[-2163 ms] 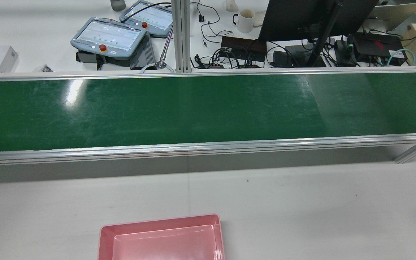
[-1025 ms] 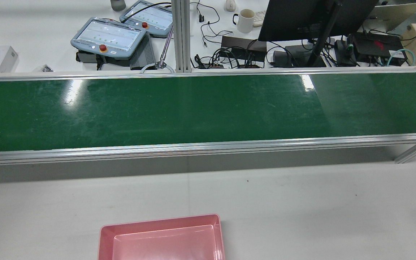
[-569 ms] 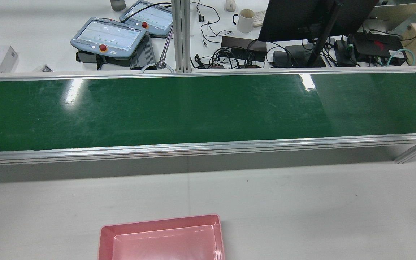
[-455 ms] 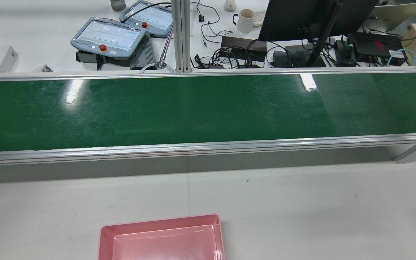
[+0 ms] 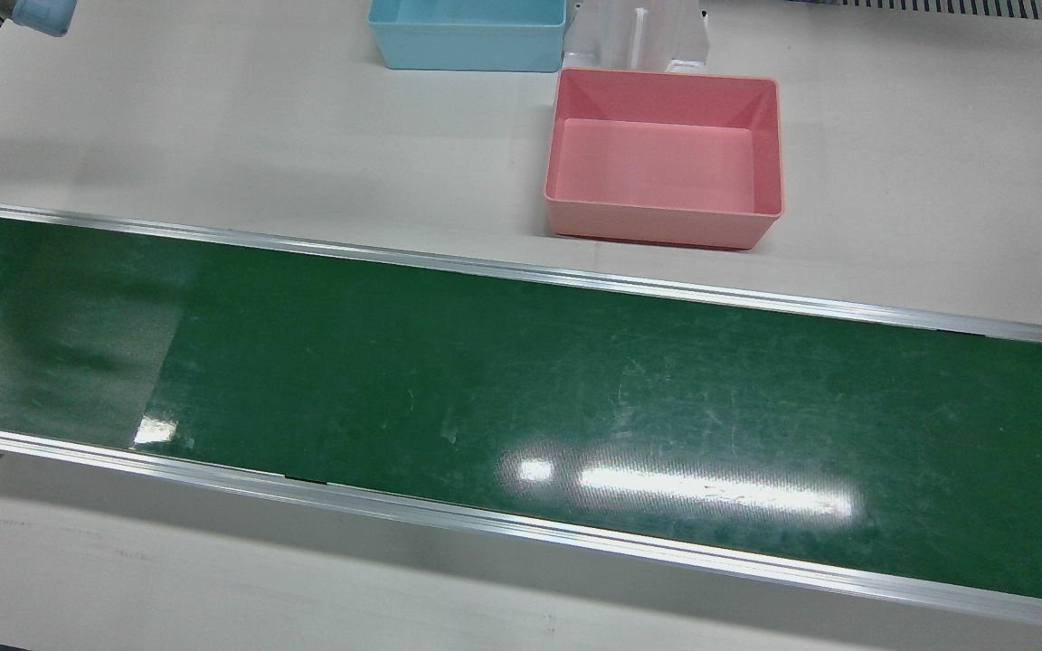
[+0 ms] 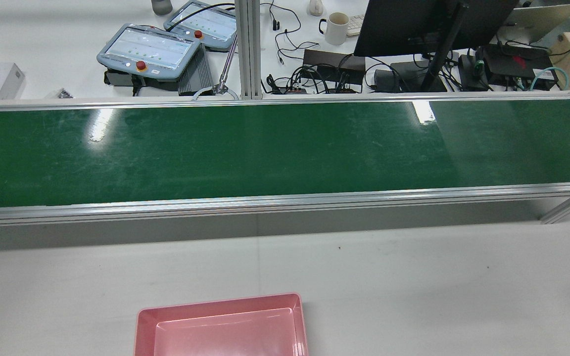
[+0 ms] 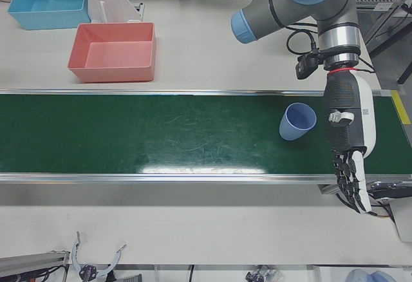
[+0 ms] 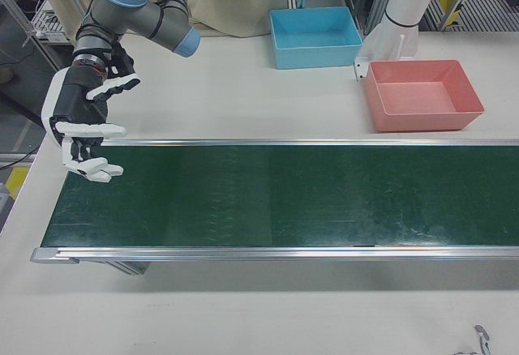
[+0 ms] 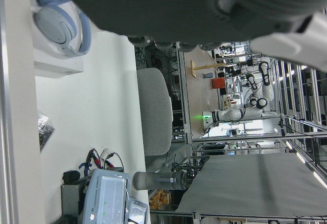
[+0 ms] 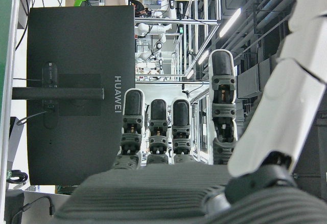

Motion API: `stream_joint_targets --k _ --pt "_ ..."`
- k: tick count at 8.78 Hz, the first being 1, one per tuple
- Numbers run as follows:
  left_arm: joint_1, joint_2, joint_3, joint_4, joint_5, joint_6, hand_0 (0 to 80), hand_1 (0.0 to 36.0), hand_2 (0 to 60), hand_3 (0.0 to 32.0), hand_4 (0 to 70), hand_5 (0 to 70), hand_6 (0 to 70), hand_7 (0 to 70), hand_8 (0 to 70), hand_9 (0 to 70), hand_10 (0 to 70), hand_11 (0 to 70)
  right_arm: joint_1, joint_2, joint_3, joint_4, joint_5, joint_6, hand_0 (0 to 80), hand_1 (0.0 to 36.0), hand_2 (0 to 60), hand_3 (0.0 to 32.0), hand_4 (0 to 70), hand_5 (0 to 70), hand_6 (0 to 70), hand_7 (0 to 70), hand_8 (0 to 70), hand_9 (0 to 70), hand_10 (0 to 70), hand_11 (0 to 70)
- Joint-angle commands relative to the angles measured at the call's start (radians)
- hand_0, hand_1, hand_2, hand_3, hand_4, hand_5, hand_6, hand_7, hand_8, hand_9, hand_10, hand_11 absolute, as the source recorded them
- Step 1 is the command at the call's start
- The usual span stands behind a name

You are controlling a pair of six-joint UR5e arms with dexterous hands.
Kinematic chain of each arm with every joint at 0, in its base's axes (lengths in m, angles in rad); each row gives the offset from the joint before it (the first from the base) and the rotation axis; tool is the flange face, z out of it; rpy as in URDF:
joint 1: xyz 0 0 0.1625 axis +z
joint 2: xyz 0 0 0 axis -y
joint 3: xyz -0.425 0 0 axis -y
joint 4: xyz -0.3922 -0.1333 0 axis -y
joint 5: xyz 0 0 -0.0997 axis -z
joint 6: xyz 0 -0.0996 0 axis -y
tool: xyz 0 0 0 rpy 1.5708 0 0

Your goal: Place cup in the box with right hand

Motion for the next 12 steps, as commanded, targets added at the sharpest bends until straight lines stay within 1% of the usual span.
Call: stream_joint_targets --k 1,8,12 --pt "0.0 0.001 0.0 0.0 0.0 0.001 0.0 0.0 0.0 0.0 0.0 0.0 0.0 0.0 0.0 0.0 0.0 0.0 0.001 0.0 0.0 0.0 0.0 0.0 49.5 11.2 5.5 0.0 60.9 5.1 14.1 50.7 18.4 30.3 23.1 33.6" --pt "0.0 0.001 0.0 0.0 0.0 0.0 0.0 0.0 0.0 0.0 0.0 0.0 0.0 0.0 0.0 0.0 0.0 0.0 0.001 0.0 0.0 0.0 0.0 0.0 49.3 11.2 5.4 0.0 60.5 5.1 14.0 50.6 18.3 30.1 22.9 33.3" --pt "0.001 0.001 0.0 0.0 0.0 0.001 0.0 0.0 0.0 0.0 0.0 0.0 0.0 0.0 0.0 0.0 0.0 0.0 0.0 0.002 0.0 0.0 0.0 0.0 49.6 11.5 5.9 0.0 61.6 5.2 14.3 51.7 18.6 30.5 23.0 33.4"
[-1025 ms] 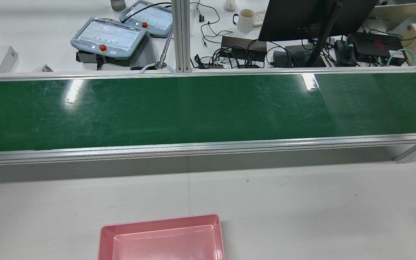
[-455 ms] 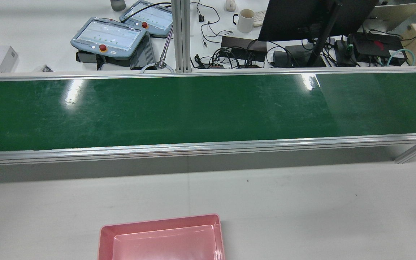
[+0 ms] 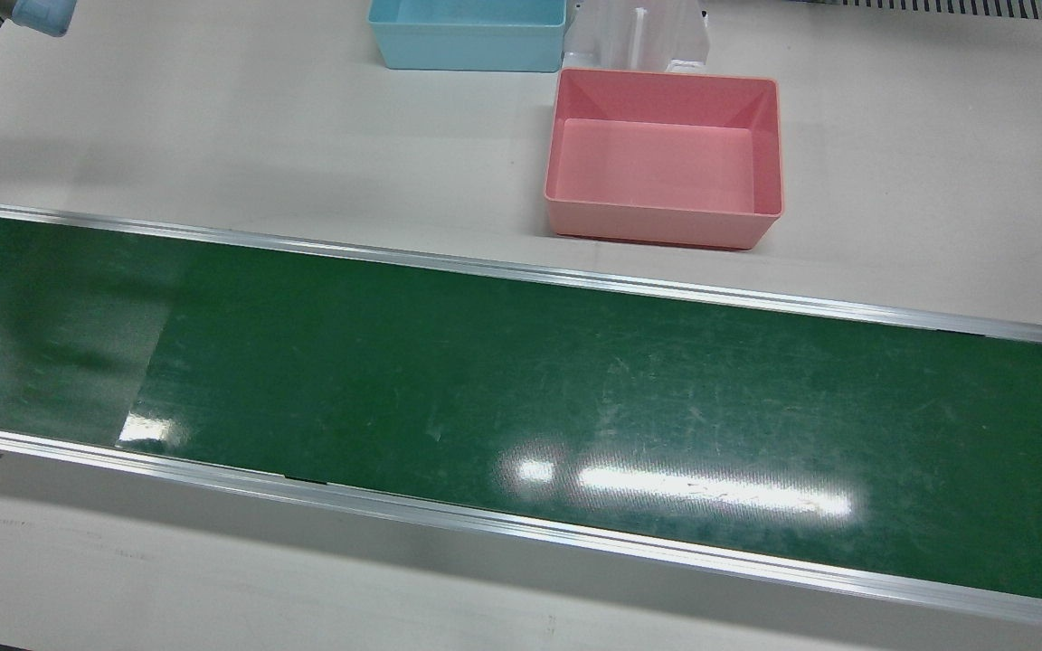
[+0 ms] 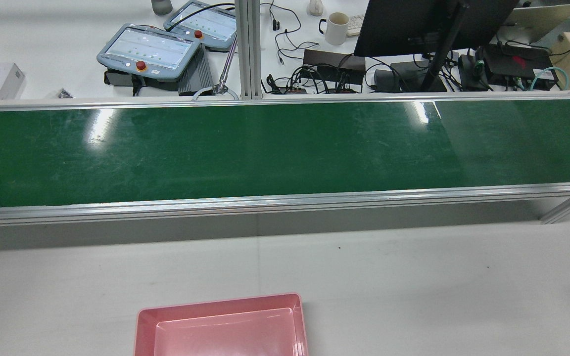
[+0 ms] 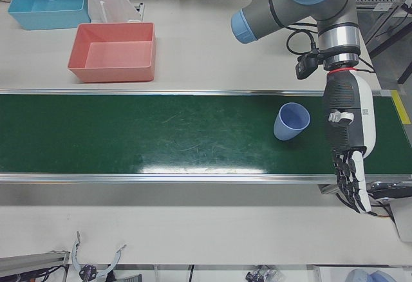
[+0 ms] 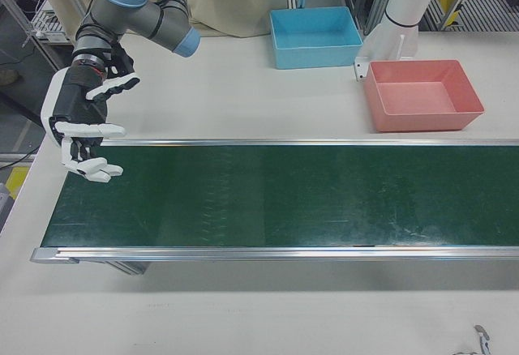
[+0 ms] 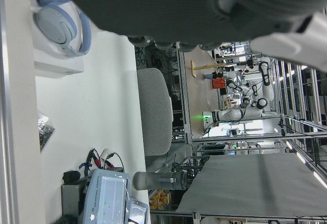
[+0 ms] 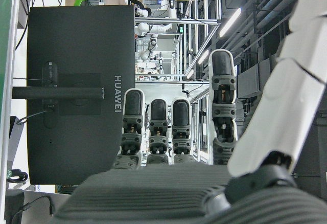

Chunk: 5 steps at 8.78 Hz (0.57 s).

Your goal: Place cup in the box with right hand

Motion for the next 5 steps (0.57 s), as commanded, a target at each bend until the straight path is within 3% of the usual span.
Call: stream_joint_targets --k 1,5 --pt "0.0 0.001 0.0 0.0 0.0 0.001 0.0 0.0 0.0 0.0 0.0 0.0 0.0 0.0 0.0 0.0 0.0 0.0 -0.001 0.002 0.001 0.0 0.0 0.0 49.4 11.3 5.5 0.0 61.4 5.1 14.2 51.1 18.5 30.3 22.9 33.3" --pt "0.0 0.001 0.0 0.0 0.0 0.001 0.0 0.0 0.0 0.0 0.0 0.0 0.0 0.0 0.0 0.0 0.0 0.0 -0.001 0.002 0.001 0.0 0.0 0.0 49.3 11.0 5.2 0.0 61.1 5.1 14.2 51.6 18.7 30.6 23.0 33.4"
